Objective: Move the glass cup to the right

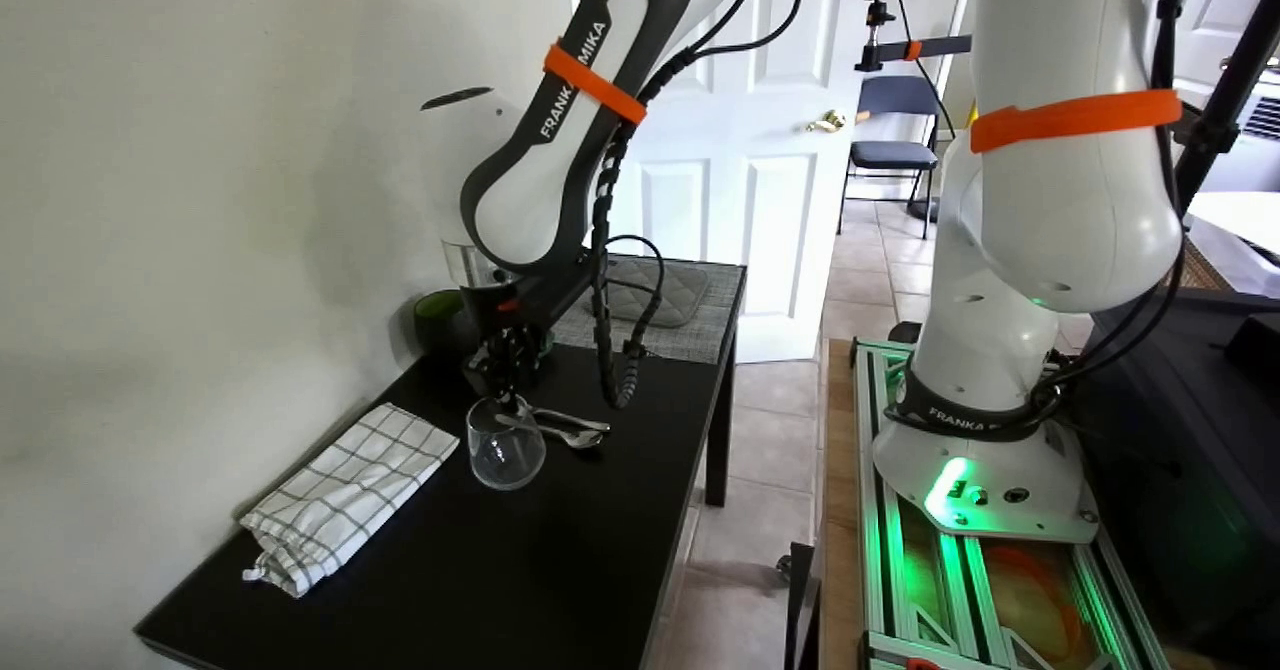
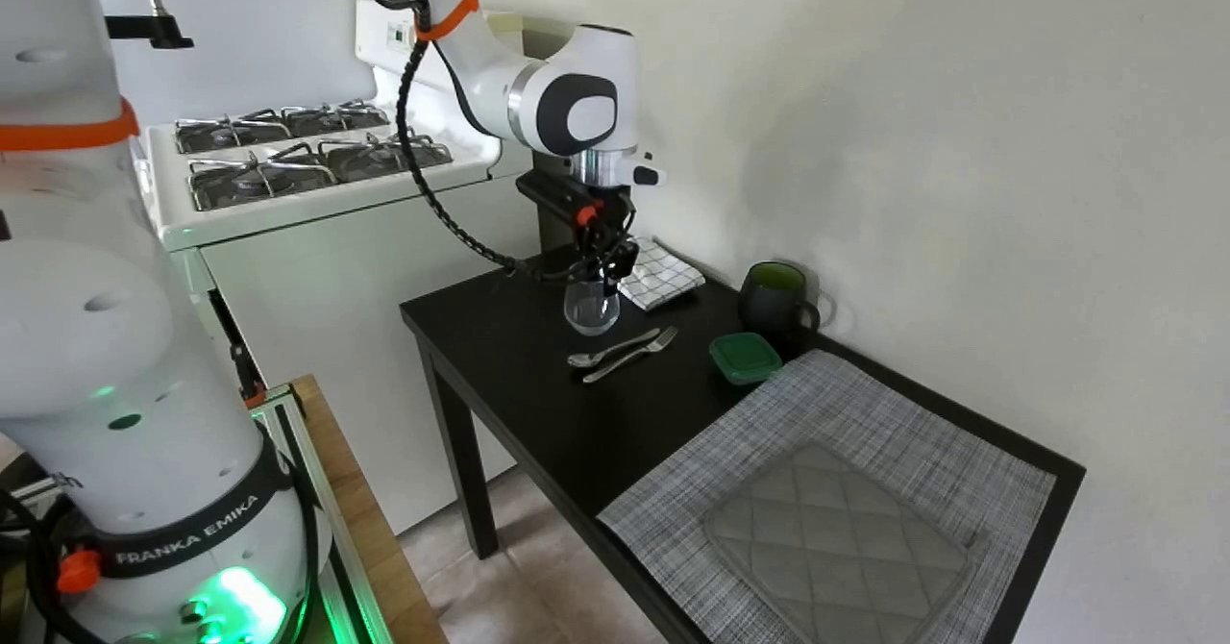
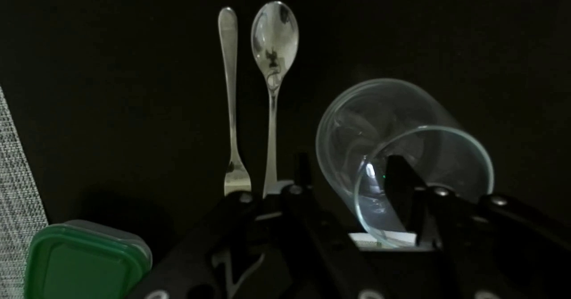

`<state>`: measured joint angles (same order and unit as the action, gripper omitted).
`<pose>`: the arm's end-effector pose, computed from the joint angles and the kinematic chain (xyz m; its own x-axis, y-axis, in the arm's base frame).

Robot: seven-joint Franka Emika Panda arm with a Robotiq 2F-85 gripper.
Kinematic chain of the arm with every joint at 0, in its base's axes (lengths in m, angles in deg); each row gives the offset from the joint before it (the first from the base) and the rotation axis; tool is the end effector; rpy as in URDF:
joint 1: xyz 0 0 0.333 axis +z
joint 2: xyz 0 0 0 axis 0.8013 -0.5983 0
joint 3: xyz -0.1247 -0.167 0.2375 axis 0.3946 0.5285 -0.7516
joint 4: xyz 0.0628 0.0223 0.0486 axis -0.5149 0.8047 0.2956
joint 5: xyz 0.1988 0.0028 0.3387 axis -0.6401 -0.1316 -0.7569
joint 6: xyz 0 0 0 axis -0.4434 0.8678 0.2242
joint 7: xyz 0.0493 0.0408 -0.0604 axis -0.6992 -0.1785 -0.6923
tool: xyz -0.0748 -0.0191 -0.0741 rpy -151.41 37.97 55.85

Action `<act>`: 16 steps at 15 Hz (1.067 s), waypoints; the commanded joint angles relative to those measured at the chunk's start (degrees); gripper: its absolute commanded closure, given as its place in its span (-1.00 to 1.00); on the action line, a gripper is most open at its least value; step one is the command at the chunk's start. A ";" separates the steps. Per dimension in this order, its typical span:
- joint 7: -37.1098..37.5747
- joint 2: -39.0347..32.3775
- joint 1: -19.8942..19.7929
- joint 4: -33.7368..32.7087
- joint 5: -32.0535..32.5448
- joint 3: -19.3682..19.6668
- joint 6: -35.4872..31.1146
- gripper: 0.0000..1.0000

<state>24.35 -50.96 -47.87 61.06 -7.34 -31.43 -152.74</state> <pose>0.4964 0.0897 0.2501 0.9997 -0.0218 0.0067 -0.0216 -0.9996 -0.0208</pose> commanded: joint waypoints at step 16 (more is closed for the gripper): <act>1.58 -0.44 1.43 -0.90 1.70 0.68 0.42 0.98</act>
<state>24.61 -52.54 -47.34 60.32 -7.31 -31.35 -152.76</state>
